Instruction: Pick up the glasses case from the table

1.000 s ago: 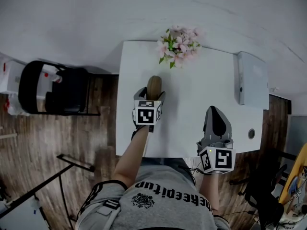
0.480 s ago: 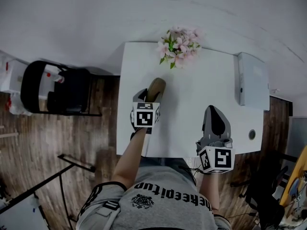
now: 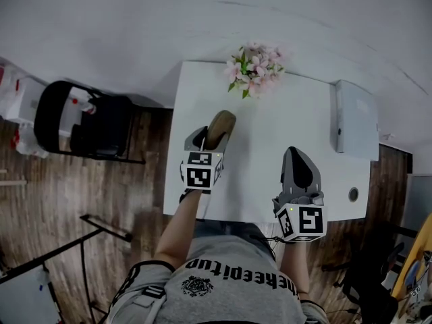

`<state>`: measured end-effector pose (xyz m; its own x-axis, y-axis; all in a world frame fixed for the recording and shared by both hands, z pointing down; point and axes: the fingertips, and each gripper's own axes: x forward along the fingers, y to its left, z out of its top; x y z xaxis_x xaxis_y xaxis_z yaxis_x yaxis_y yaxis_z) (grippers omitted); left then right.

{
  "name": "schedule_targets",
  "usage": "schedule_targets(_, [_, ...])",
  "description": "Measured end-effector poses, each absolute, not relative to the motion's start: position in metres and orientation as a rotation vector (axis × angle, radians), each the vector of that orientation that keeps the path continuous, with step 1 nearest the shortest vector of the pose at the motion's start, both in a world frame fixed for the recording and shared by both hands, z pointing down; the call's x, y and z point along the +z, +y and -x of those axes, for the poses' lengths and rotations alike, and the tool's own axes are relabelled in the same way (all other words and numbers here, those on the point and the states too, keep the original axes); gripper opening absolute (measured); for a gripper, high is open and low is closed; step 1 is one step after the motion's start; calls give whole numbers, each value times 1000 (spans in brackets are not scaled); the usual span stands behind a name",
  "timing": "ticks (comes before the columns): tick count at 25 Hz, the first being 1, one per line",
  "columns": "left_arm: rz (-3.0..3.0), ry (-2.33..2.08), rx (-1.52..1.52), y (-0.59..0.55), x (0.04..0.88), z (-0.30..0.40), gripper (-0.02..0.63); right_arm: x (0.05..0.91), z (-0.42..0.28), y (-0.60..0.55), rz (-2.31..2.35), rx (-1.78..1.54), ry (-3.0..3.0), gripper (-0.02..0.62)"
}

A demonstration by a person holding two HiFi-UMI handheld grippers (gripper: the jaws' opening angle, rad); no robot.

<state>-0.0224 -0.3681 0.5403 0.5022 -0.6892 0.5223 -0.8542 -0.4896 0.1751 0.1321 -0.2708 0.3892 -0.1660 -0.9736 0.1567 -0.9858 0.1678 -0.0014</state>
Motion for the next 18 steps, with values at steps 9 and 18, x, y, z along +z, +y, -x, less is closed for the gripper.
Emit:
schedule_targets(9, [-2348, -1364, 454, -346, 506, 44, 253, 381, -120, -267, -1878, 118, -2386, 3])
schedule_targets(18, [-2365, -1433, 341, -318, 471, 56, 253, 375, -113, -256, -1818, 84, -2443, 3])
